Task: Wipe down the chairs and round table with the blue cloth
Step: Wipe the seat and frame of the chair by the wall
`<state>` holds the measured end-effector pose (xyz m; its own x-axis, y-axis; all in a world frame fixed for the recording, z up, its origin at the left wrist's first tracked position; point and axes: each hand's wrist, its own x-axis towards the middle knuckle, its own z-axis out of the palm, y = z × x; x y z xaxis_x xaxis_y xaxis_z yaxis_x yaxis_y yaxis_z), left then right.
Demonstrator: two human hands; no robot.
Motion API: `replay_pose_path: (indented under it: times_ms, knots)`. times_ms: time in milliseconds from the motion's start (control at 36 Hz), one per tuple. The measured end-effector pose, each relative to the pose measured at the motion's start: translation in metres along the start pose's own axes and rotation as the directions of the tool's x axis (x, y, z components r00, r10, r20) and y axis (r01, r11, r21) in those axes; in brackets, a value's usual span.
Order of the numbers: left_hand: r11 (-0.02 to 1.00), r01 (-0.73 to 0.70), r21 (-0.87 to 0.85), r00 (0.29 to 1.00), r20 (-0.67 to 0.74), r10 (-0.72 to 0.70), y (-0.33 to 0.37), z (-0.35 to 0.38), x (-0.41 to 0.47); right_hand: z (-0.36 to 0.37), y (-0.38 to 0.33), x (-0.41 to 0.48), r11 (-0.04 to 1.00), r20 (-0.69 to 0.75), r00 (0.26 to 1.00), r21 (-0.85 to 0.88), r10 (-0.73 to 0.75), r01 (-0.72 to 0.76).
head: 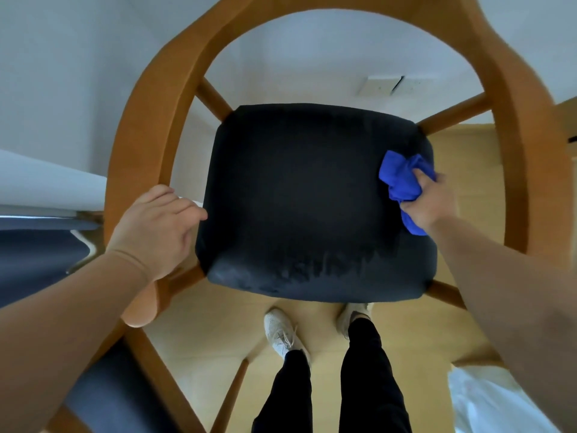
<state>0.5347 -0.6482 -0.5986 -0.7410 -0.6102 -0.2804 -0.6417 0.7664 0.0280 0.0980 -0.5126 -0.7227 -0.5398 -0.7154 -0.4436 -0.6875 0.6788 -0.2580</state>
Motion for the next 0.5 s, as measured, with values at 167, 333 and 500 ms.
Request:
replay_pose_path:
  times_ms: [167,333,500]
  knots:
    - [1.0,-0.015,-0.007,1.0,-0.015,0.015,0.001,-0.002,0.0,0.021,0.012,-0.053,0.993,0.035,0.995,-0.075,0.097,-0.094]
    - [1.0,-0.025,-0.006,0.999,-0.034,0.025,0.001,-0.001,-0.001,0.046,0.021,-0.113,0.974,0.066,0.976,-0.11,0.208,-0.2]
    - [0.999,-0.021,-0.032,0.999,-0.043,0.02,0.003,-0.002,-0.001,0.063,0.017,-0.137,0.951,0.037,0.95,-0.043,0.309,-0.307]
